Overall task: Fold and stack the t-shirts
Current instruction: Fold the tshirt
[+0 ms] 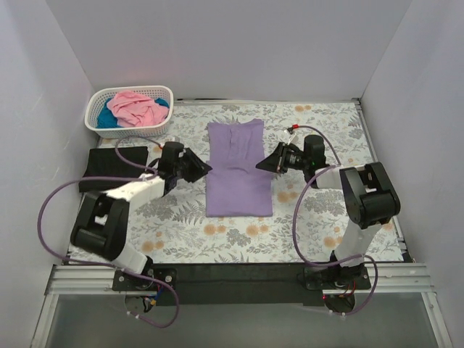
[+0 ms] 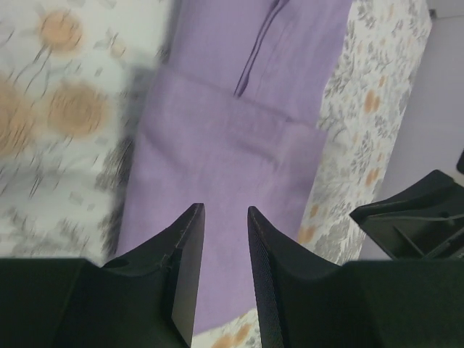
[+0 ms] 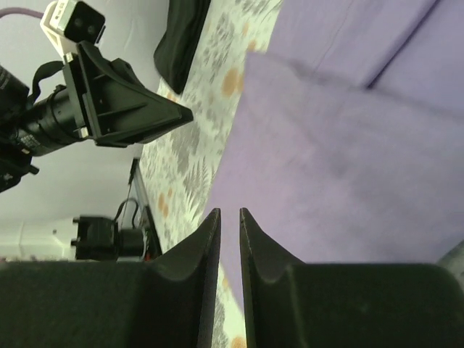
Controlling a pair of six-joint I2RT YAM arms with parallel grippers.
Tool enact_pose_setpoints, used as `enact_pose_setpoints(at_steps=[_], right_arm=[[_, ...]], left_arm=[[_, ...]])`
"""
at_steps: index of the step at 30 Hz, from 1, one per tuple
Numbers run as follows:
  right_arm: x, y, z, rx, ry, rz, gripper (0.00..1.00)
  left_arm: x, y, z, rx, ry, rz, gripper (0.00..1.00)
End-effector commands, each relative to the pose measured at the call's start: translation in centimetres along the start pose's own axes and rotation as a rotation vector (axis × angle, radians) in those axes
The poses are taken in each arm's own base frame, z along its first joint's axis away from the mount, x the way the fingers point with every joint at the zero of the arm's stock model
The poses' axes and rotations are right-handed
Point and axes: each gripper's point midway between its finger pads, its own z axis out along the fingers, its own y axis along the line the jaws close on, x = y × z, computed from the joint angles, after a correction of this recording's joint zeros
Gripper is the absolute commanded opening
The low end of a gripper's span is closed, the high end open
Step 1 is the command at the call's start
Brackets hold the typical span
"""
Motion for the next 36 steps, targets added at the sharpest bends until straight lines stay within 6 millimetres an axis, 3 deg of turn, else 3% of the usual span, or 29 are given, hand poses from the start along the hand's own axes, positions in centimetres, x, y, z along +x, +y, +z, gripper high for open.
enact_pose_setpoints(at_steps=[1,2,3,4,6,7,9,13,16,20,24,25,27,28,29,31,32,34,36], right_arm=[[-3.2,-2.5,1.4,0.038,-0.048,0.031,0.22],[-3.6,-3.0,1.8,0.038,-0.046,0.04,0.23],[-4.3,-4.4,2.4,0.046,-0.045,0.07,0.23],[-4.4,-5.3,2.7,0.059,-0.049,0.085,0.22],[-4.4,-8.1,2.9,0.1,-0.058,0.13,0.22],[-4.8,-9.0,3.0,0.122,-0.075,0.136,0.22],[-4.5,-11.5,2.8,0.161,-0.082,0.177,0.22],[-4.0,-14.0,2.3,0.211,-0.089,0.202,0.21],[-4.4,-12.9,1.4,0.215,-0.099,0.171,0.21],[-5.8,-8.9,-0.7,0.237,-0.124,0.048,0.21],[-5.2,-7.0,-2.8,0.342,-0.092,-0.064,0.23],[-5.1,-7.5,-3.5,0.418,-0.098,-0.087,0.25],[-3.2,-6.9,-5.2,0.531,-0.031,-0.132,0.27],[-3.2,-7.5,-6.0,0.616,-0.038,-0.149,0.3],[-1.2,-6.7,-6.9,0.66,0.018,-0.139,0.32],[0.4,-6.9,-8.1,0.747,0.046,-0.161,0.37],[1.8,-5.7,-8.2,0.757,0.08,-0.184,0.39],[4.0,-5.6,-8.9,0.814,0.127,-0.196,0.43],[5.7,-4.1,-8.2,0.791,0.161,-0.235,0.45]], left_arm=[[-2.1,-2.2,3.2,0.065,0.027,0.012,0.29],[-3.2,-3.4,4.2,0.085,0.02,0.015,0.29],[-3.5,-3.1,5.1,0.075,0.028,0.01,0.29],[-3.1,-1.6,7.0,0.034,0.056,-0.007,0.29],[-4.1,-0.9,8.4,0.015,0.05,-0.029,0.28],[-3.8,0.7,9.5,-0.015,0.066,-0.048,0.28],[-3.9,2.1,10.3,-0.034,0.069,-0.074,0.28],[-3.1,4.1,11.1,-0.075,0.089,-0.087,0.28],[-3.3,3.5,10.1,-0.061,0.078,-0.072,0.28],[-5.0,1.1,7.3,-0.033,0.011,-0.01,0.31],[-6.0,-1.7,2.7,-0.034,-0.067,0.108,0.38],[-5.8,-0.8,1.8,-0.089,-0.085,0.149,0.41],[-4.4,-0.9,0.3,-0.121,-0.082,0.211,0.48],[-4.9,-1.5,-1.1,-0.133,-0.133,0.246,0.55],[-3.5,-1.4,-1.5,-0.147,-0.116,0.294,0.56],[-2.1,-1.0,-3.1,-0.185,-0.099,0.336,0.65],[-0.7,-0.6,-3.4,-0.209,-0.087,0.361,0.66],[0.8,0.3,-4.5,-0.241,-0.054,0.374,0.7],[2.8,1.8,-5.0,-0.285,-0.01,0.383,0.71]])
